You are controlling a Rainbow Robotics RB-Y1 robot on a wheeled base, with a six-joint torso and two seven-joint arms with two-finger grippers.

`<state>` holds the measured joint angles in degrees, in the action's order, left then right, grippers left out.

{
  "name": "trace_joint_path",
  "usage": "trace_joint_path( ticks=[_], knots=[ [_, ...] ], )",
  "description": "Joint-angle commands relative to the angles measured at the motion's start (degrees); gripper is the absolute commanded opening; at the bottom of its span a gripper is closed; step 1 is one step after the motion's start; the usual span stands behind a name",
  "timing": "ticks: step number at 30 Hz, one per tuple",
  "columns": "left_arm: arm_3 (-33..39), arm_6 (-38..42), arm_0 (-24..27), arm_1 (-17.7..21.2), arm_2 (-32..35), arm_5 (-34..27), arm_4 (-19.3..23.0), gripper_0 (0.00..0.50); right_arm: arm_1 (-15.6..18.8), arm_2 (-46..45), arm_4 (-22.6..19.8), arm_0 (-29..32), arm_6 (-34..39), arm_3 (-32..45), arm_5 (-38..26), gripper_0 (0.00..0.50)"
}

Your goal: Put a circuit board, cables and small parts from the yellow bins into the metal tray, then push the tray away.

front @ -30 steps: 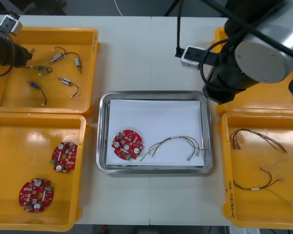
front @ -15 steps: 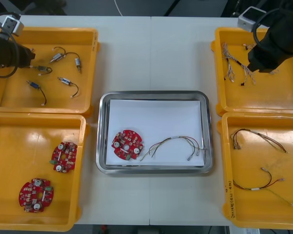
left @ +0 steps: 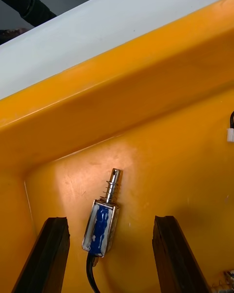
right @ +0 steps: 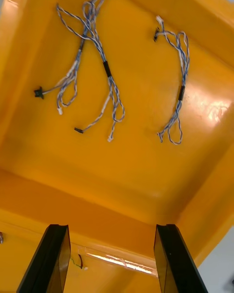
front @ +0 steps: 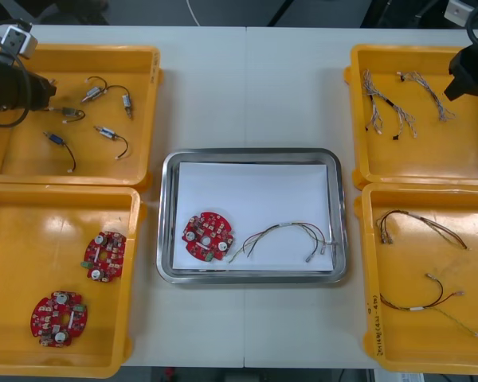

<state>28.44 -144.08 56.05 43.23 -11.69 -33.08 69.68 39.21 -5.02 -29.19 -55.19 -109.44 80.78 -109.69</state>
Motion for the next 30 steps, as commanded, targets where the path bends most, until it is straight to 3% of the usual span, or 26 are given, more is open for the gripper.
trace_joint_path(
  ticks=[1,14,23,24,25,26,27,30],
  knots=[
    [0.38,-0.76,-0.76,-0.16,-0.87,0.82,-0.68,0.500,3.68,-2.89,1.42,-4.31,-2.97,-4.14,2.99,0.500],
    [0.38,-0.85,-2.61,-0.25,-0.87,1.17,-2.35,0.500,4.91,-2.98,1.77,-14.77,-5.78,-23.57,13.01,0.500],
    [0.38,-0.94,-2.70,-0.25,-0.87,1.08,-1.12,0.500,4.91,-3.07,2.21,-19.52,-7.36,-37.54,24.17,0.500],
    [0.38,-0.94,-2.70,-0.25,-0.87,1.08,-0.95,0.477,4.91,-3.07,2.29,-20.13,-7.54,-39.12,25.14,0.500],
    [0.38,-0.94,-2.70,-0.25,-0.87,1.08,-0.59,0.268,4.91,-3.07,2.21,-20.92,-7.72,-40.97,26.37,0.500],
    [0.38,-0.85,-2.70,-0.25,-0.87,1.17,-0.42,0.188,4.91,-3.07,2.29,-21.27,-7.80,-41.67,26.89,0.500],
    [0.38,-0.85,-2.70,-0.25,-0.87,1.08,0.20,0.017,4.91,-3.07,2.21,-21.80,-7.98,-43.08,27.95,0.500],
    [0.38,-0.85,-2.79,-0.25,-1.40,1.17,1.52,0.000,4.91,-3.07,2.29,-22.50,-8.33,-45.72,30.41,0.500]
  ],
)
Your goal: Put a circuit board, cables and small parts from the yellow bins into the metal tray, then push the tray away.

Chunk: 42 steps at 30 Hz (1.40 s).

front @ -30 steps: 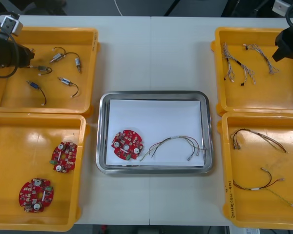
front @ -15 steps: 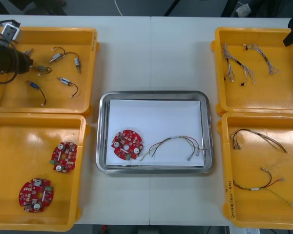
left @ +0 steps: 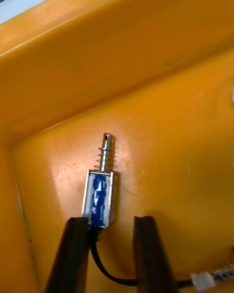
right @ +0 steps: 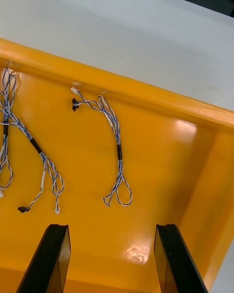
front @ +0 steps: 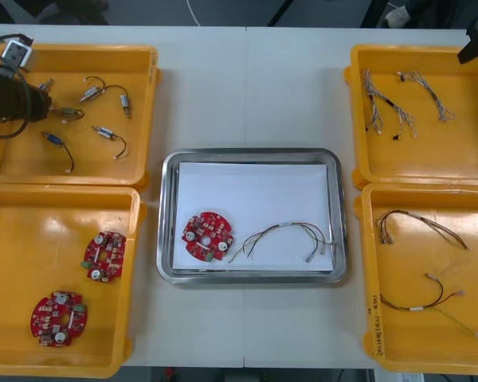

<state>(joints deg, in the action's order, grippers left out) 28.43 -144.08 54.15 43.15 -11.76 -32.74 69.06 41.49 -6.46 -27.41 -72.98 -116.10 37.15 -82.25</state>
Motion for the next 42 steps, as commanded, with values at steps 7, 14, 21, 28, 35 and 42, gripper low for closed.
trace_joint_path(
  ticks=[7,14,21,28,35,42],
  knots=[
    [0.39,-0.94,-0.80,-0.17,-1.51,0.75,3.01,0.000,2.45,-1.81,-0.10,-6.74,-2.12,-9.20,8.78,0.500],
    [1.01,-0.67,-0.62,0.00,-1.51,-0.40,3.10,0.000,2.45,-4.09,0.08,-8.67,-2.47,-17.37,15.19,0.500],
    [2.33,0.12,0.96,2.20,-1.42,-6.37,3.10,0.000,2.19,-8.31,0.34,-9.02,-2.12,-22.56,20.90,0.500],
    [4.61,1.00,1.05,4.57,-1.34,-11.03,2.39,0.000,1.66,-12.26,1.04,-9.02,-2.73,-27.92,27.94,0.500],
    [6.99,2.14,1.05,6.95,-1.07,-16.04,2.31,0.000,-0.18,-10.95,1.04,-7.88,-1.76,-27.92,31.98,0.500],
    [7.78,2.84,1.05,8.00,-0.54,-19.20,1.16,0.000,-0.97,-11.12,1.04,-6.30,-1.33,-27.92,34.53,0.500]
  ],
)
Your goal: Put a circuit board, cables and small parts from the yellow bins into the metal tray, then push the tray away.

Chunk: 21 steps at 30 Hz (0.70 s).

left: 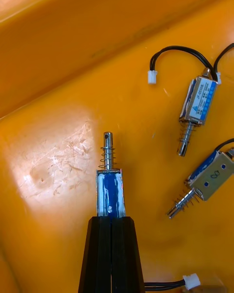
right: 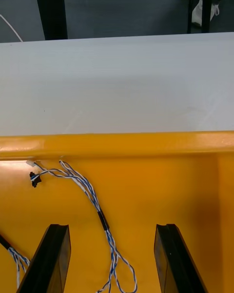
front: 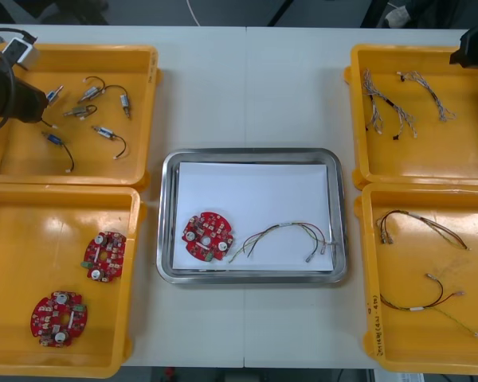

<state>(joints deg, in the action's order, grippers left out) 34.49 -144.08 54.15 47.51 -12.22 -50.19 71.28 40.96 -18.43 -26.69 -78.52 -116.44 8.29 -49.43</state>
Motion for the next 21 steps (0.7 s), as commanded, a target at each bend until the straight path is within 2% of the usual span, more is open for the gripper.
trace_joint_path(
  ticks=[1,8,10,18,19,20,21],
  knots=[
    [1.72,2.75,0.96,3.82,-0.09,-2.01,-1.23,0.000,-0.62,0.77,0.32,-0.32,-0.98,0.94,2.32,0.500],
    [1.72,2.84,0.25,4.26,-0.09,-3.60,-1.58,0.000,-1.49,0.50,0.23,0.82,-0.81,-0.73,6.54,0.500],
    [1.72,2.84,-0.01,4.26,-0.09,-3.77,-1.58,0.000,-1.49,0.33,-2.14,0.47,-1.51,-4.69,11.20,0.500],
    [1.72,2.92,-0.54,4.26,-0.18,-3.68,-1.76,0.000,-1.49,0.15,-0.82,0.47,-1.86,-4.77,11.11,0.500],
    [1.72,2.92,-0.54,4.26,-0.09,-3.77,-1.76,0.010,-1.49,0.15,-0.38,0.47,-1.95,-4.95,11.11,0.500],
    [1.63,3.01,-0.54,4.26,-0.18,-3.77,-1.67,0.122,-1.58,0.15,-0.20,0.47,-1.86,-4.95,11.11,0.500],
    [1.72,3.01,-0.54,4.26,-0.18,-3.77,-1.67,0.187,-1.67,0.06,-0.12,0.47,-1.86,-5.04,11.11,0.500]
  ],
)
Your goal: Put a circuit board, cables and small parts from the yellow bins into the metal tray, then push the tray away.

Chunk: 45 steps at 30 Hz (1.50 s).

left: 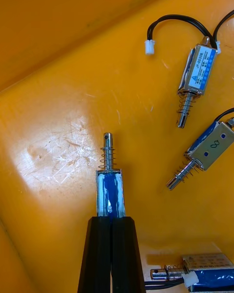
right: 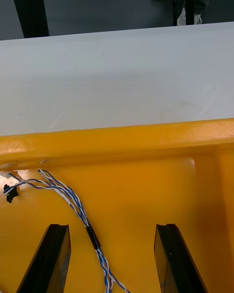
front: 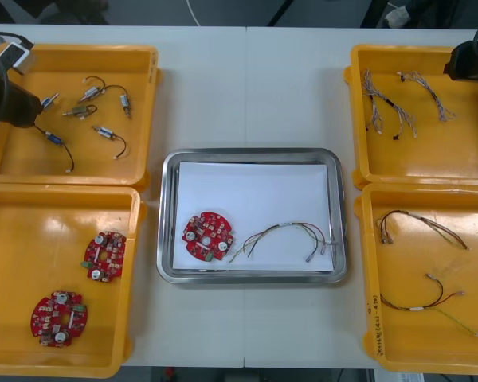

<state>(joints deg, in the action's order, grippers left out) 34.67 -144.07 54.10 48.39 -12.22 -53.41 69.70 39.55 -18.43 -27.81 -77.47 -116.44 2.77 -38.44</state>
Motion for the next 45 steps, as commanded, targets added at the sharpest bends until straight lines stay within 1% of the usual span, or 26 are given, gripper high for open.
trace_joint_path(
  ticks=[1,3,12,17,20,24,29,33,38,45],
  knots=[
    [1.54,3.01,-0.49,3.38,-0.09,-0.56,0.00,0.368,-0.26,-0.03,1.18,-0.58,-1.77,0.39,0.12,0.500],
    [1.45,3.01,-0.49,3.38,-0.18,-0.56,0.00,0.498,-0.35,-0.11,1.09,-0.40,-1.60,0.39,0.12,0.500],
    [2.16,3.27,-0.49,3.64,-0.09,-1.35,0.44,0.500,-1.05,-1.34,0.92,1.09,-1.07,0.22,0.39,0.500],
    [3.21,3.63,-0.49,4.35,1.67,-3.46,0.26,0.500,-1.58,-3.19,0.12,2.85,-1.60,0.22,2.67,0.500],
    [3.30,3.98,-0.49,4.26,2.37,-3.46,0.09,0.500,-1.93,-3.37,-0.23,3.56,-1.95,0.30,3.64,0.500],
    [3.39,4.50,-0.40,3.82,2.37,-1.79,0.62,0.500,-2.54,-3.37,-3.48,4.61,-2.12,0.22,4.43,0.500],
    [3.30,5.56,-0.40,2.50,2.37,0.76,0.44,0.500,-3.25,-3.37,-5.41,5.31,-2.56,0.30,5.13,0.500],
    [3.30,6.17,-0.49,1.71,2.20,1.73,-0.18,0.500,-3.25,-3.28,-5.50,5.75,-3.00,0.30,5.13,0.500],
    [2.95,7.05,-0.49,0.57,0.62,4.72,-0.35,0.500,-3.25,-3.28,-5.50,6.46,-3.71,0.30,5.22,0.500],
    [1.63,7.76,-0.49,-1.19,-0.18,7.44,-0.35,0.500,-3.25,-2.66,-6.73,7.25,-4.94,0.30,6.10,0.500]
  ],
)
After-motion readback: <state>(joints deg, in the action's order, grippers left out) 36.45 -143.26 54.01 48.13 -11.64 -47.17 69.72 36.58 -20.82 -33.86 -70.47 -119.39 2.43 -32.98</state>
